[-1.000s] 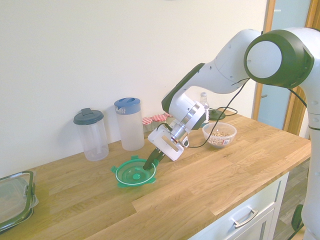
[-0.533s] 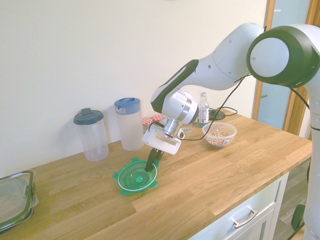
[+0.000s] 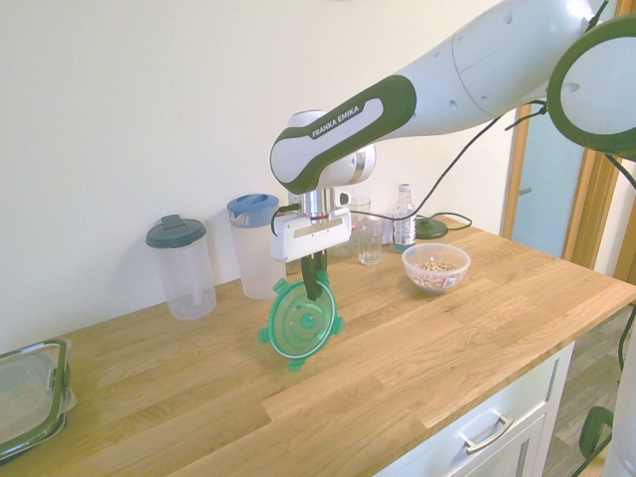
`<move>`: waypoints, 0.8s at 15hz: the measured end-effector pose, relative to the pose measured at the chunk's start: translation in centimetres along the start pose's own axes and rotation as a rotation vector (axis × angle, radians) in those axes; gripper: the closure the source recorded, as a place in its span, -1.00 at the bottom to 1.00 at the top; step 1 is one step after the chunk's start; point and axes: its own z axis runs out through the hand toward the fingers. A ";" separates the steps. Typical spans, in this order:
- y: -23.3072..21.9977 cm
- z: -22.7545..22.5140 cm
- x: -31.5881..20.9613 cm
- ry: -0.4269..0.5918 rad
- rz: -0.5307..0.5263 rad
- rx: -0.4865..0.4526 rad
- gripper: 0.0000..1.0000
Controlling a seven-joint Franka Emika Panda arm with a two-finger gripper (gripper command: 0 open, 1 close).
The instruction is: Cover the lid of food container
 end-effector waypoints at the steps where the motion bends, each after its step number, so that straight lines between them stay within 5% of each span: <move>1: -0.3 -0.6 -0.2 0.045 -0.003 -0.058 1.00; 12: 3.2 -8.8 1.4 0.453 0.131 -0.692 1.00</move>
